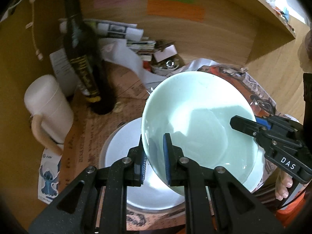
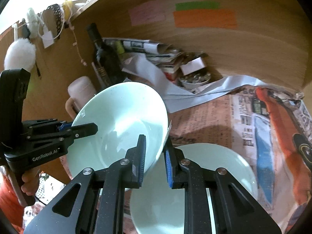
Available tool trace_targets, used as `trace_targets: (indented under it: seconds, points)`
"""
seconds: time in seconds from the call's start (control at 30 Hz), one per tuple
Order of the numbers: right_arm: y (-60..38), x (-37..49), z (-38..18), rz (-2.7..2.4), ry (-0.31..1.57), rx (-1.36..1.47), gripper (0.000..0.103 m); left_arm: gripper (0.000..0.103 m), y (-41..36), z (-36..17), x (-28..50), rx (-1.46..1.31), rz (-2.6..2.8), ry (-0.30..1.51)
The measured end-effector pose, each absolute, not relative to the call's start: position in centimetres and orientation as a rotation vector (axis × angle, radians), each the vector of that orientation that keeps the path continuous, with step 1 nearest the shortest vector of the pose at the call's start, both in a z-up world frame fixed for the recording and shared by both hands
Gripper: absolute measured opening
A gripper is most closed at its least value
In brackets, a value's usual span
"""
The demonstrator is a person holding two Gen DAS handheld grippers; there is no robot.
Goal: Organize plates and bowls
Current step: 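Lower the mint-green bowl into the white bowl and open both grippers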
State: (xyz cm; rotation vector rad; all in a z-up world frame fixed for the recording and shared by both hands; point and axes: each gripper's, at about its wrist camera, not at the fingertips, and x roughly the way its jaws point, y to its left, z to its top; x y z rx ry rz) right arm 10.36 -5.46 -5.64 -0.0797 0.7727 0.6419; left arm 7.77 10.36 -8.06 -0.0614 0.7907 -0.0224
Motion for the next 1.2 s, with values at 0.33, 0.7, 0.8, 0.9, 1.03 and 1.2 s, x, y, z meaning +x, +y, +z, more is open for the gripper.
trace_targets:
  seconds: [0.33,0.7,0.8,0.9,1.03,1.2]
  points:
    - [-2.9,10.0,-6.7,0.682,0.806,-0.105,0.017,0.015,12.8,-9.2,6.3,-0.093,0.019,0.801]
    - [-0.7,9.9,-8.0,0.703,0.851,-0.148,0.017,0.015,14.6,-10.5,5.6,-0.111,0.056,0.82]
    - [-0.4,10.0,-8.4,0.707,0.864,-0.15,0.017,0.015,14.9,-10.9,5.6,-0.117,0.059,0.831]
    - [-0.3,10.0,-8.7,0.709,0.877,-0.154,0.017,0.015,15.2,-11.4,5.7,-0.121,0.056,0.839]
    - [-0.1,10.1,-9.0,0.708,0.879,-0.163,0.019,0.015,15.4,-12.1,5.8,-0.121,0.05,0.846]
    - [0.0,10.3,-8.9,0.708,0.88,-0.168,0.019,0.015,15.5,-12.2,5.7,-0.12,0.035,0.841]
